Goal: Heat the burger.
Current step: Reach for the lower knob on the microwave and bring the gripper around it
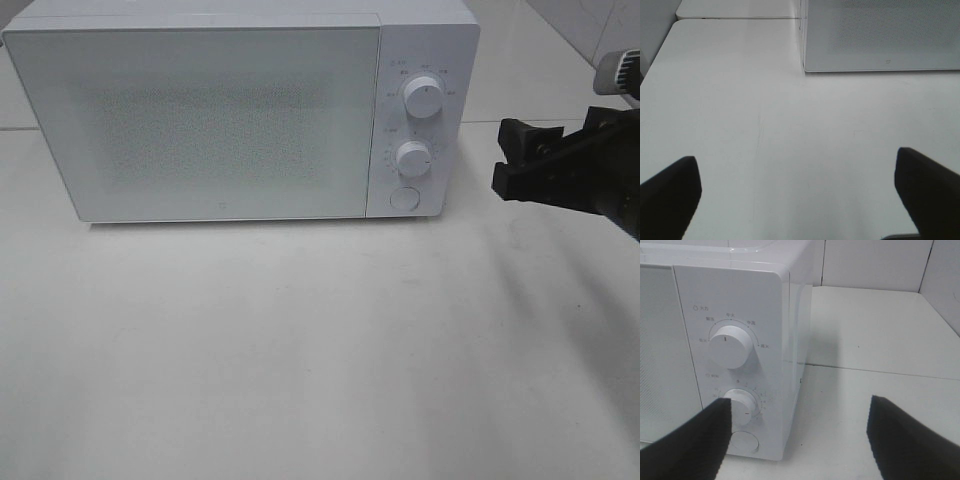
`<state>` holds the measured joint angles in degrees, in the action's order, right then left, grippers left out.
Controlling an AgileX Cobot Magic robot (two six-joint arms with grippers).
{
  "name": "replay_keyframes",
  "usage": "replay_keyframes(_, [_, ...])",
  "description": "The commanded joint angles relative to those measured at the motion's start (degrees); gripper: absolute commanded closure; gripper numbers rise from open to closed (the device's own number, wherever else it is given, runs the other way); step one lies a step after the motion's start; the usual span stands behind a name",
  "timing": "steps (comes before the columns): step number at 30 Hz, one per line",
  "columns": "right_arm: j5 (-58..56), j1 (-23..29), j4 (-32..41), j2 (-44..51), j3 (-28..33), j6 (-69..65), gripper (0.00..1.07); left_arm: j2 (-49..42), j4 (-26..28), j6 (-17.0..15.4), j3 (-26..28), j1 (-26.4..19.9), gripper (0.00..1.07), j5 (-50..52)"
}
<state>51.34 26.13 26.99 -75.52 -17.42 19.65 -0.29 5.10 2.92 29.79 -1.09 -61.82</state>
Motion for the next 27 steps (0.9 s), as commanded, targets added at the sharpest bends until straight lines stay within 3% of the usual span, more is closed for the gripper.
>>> replay_keyframes(1, [8.1, 4.6, 5.6, -3.5, 0.1, 2.0, 0.34, -1.1, -0.2, -0.3, -0.2, -0.1, 0.09, 0.6])
replay_keyframes(8, [16.4, 10.3, 9.2, -8.1, 0.1, 1.8, 0.34, -1.1, -0.2, -0.3, -0.2, -0.1, 0.09, 0.6])
replay_keyframes(13, [23.4, 16.8, 18.7, -12.2, -0.2, 1.8, 0.34, -1.1, -0.2, -0.3, -0.2, -0.1, 0.09, 0.6])
replay_keyframes(18, [27.1, 20.9, 21.5, -15.8, -0.2, 1.5, 0.34, -1.1, -0.2, -0.3, -0.2, -0.1, 0.09, 0.6])
replay_keyframes(27, [27.3, 22.7, 24.5, -20.2, -3.9, 1.5, 0.34, -1.1, -0.2, -0.3, -0.2, -0.1, 0.09, 0.6])
